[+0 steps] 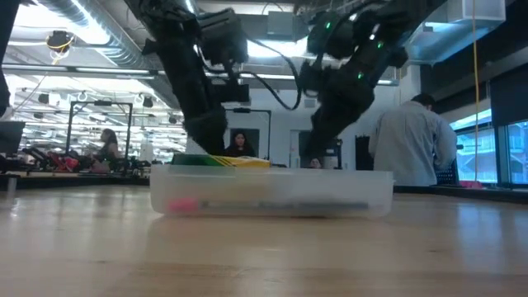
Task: Pack school essentials
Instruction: Close the supply box
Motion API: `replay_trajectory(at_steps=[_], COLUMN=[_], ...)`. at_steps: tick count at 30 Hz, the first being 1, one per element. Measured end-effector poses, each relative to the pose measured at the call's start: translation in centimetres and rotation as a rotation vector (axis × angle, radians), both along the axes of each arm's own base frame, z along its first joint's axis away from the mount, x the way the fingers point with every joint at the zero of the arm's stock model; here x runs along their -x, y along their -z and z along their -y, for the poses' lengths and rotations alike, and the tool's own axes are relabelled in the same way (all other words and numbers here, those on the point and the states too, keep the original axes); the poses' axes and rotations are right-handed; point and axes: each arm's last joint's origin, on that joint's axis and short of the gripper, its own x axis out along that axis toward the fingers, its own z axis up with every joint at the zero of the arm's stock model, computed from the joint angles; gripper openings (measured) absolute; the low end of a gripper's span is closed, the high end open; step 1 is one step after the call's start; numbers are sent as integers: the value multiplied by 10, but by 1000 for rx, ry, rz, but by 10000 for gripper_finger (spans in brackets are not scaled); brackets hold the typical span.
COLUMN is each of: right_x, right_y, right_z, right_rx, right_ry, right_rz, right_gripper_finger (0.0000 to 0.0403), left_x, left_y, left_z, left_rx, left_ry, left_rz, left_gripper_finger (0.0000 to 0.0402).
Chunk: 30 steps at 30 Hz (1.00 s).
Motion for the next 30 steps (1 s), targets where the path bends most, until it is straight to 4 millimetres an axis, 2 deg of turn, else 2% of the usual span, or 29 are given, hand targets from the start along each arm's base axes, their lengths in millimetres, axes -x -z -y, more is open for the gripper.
replay_trajectory(at_steps=[5, 8, 12, 15, 18, 25, 30], right_x=[16, 26, 36, 39, 43, 55, 61], right_y=[-23, -31, -37, -34, -24, -2, 15], right_z=[-1, -1, 0, 1, 4, 21, 31], right_rx=[53, 64, 72, 67, 65, 69, 74], right_ry=[45, 110, 184, 195, 206, 281, 312], right_rz=[-2, -27, -63, -81, -120, -170, -154], right_gripper_finger=[397, 397, 397, 397, 397, 397, 397], left_x=[5, 18, 35, 38, 37, 35, 35], left_y=[-21, -34, -48, -49, -42, -30, -23], left_z=[6, 14, 29, 44, 58, 85, 84], left_rx=[33, 92, 280, 425, 489, 513, 377], left_ry=[-54, -152, -326, -429, -491, -522, -543], left_rz=[21, -3, 13, 37, 36, 17, 34], left_gripper_finger=[96, 96, 96, 96, 96, 96, 96])
